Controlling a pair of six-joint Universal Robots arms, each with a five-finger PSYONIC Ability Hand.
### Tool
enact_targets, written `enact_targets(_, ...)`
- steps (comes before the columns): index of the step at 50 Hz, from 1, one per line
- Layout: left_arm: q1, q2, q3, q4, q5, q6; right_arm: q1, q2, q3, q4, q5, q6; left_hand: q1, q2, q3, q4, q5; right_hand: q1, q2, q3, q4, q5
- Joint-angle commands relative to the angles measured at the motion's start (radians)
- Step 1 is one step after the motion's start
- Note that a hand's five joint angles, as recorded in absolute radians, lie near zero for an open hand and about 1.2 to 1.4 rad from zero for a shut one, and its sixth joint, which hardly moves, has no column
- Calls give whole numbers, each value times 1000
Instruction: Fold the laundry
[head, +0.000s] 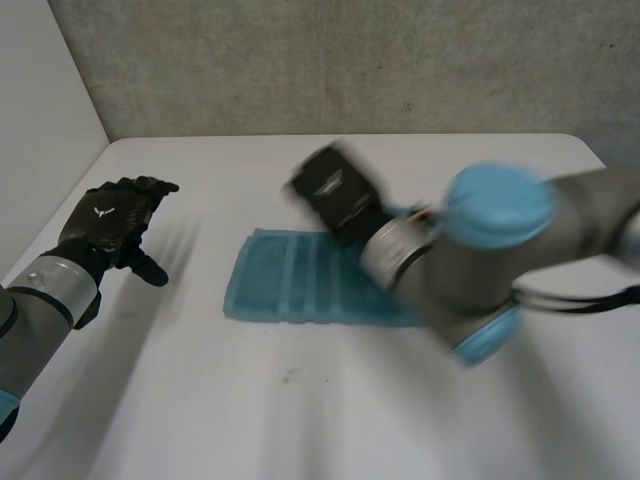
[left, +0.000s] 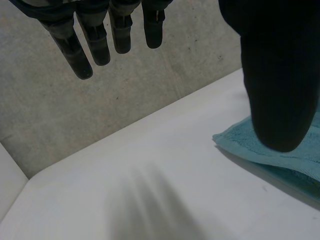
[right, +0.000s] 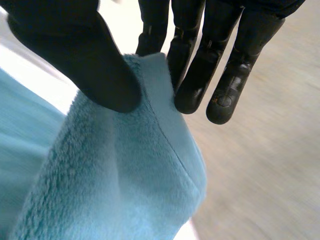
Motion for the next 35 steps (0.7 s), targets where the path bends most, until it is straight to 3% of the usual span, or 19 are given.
enact_targets(1,-3,0,0,-2,0,0,156,218,-36,-7,-16,-7,-21,-32,-42,-33,-47,-49,-264,-274,-279,-239)
enact_targets(5,-11,0,0,0,0,0,147,179,-46,2,102,13,-21,-32,-42,-33,-47,-728,-943,-954,-958,-918)
enact_targets(8,-15,-2,0,0,0,0,109,70,-34,10,206,79,-21,-32,-42,-33,-47,-789,-1005,-1015,-1020,-980)
enact_targets(12,-30,-3,11,2,3,0,-40,-75,37,36,257,264,-21,-32,-42,-33,-47,-789,-1005,-1015,-1020,-980)
enact_targets(18,-106,-26,61,2,2,-3,-185,-191,187,121,199,475,-18,-29,-39,-30,-44,-789,-1005,-1015,-1020,-980)
enact_targets(28,-234,-98,141,-5,-11,-3,-398,-226,427,192,56,490,-12,-23,-33,-24,-38,-789,-1005,-1015,-1020,-980)
enact_targets(30,-250,-103,155,-8,-21,-5,-447,-222,492,143,-1,492,-12,-23,-33,-24,-38,-622,-837,-848,-852,-812)
enact_targets(35,-271,-110,198,-46,-75,-11,-482,-206,530,73,-42,493,-12,-23,-33,-24,-38,-316,-531,-542,-546,-506)
